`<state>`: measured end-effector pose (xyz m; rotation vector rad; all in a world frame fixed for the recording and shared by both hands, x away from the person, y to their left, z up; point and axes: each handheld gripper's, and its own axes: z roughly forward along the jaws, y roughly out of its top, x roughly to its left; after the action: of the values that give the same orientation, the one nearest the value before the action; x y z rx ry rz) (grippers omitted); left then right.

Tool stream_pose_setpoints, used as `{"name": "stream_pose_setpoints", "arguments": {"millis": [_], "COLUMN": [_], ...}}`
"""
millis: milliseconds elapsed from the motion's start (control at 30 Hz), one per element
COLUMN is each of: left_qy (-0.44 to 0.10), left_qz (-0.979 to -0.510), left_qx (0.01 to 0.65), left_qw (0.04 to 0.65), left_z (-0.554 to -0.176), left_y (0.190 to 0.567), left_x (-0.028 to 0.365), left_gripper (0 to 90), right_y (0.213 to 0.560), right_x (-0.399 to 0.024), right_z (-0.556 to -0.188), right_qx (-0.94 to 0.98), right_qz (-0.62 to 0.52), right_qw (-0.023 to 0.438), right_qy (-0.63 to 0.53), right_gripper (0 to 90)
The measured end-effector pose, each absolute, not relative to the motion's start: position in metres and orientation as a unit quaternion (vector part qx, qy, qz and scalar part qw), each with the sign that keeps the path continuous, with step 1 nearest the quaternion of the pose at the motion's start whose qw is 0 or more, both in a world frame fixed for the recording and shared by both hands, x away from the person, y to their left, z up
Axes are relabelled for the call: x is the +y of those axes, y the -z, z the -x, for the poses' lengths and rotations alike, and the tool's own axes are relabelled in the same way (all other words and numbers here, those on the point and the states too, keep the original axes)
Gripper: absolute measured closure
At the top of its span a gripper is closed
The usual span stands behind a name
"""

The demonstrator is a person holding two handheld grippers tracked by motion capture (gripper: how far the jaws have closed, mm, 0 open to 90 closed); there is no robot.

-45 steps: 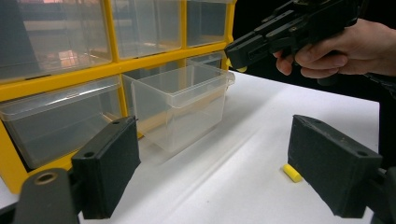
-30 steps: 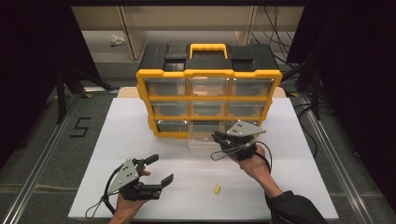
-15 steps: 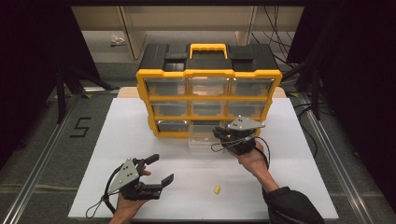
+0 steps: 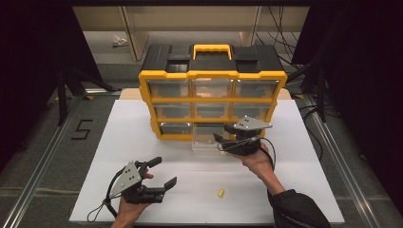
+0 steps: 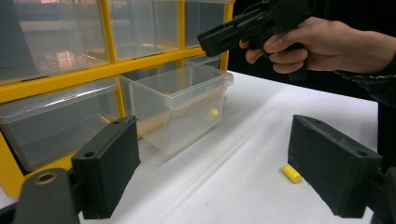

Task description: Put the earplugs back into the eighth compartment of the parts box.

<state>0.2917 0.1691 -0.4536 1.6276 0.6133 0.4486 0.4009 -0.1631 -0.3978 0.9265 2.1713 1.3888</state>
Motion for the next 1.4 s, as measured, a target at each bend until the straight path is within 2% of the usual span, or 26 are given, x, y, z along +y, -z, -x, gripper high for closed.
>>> {"name": "stream_pose_setpoints", "arguments": {"millis": [133,400,867,1400], "left_qy": [-0.195,-0.196,-0.196,-0.196], "left_qz": [-0.708,-0.708,-0.707,-0.707], "left_qx": [0.266,0.266,0.265,0.264], "left_qw": [0.624,0.625,0.625,0.626], "left_z": [-0.292,-0.291,-0.291,-0.291], "left_y": [0.453,0.453,0.453,0.453], "left_x": [0.169,0.169,0.169,0.169], "left_gripper": [16.4,16.3,16.3,16.3], "right_y": [0.391,0.382,0.376,0.387], "right_x": [-0.163,-0.161,-0.155,-0.163], "right_z": [-0.396,-0.380,-0.355,-0.341], "right_qx": [0.769,0.776,0.795,0.814], "right_qz": [-0.328,-0.310,-0.276,-0.264], "right_qw": [0.198,0.189,0.177,0.173], "right_qy": [-0.511,-0.516,-0.511,-0.487], "right_gripper": [37.7,32.5,29.8,28.5]}}
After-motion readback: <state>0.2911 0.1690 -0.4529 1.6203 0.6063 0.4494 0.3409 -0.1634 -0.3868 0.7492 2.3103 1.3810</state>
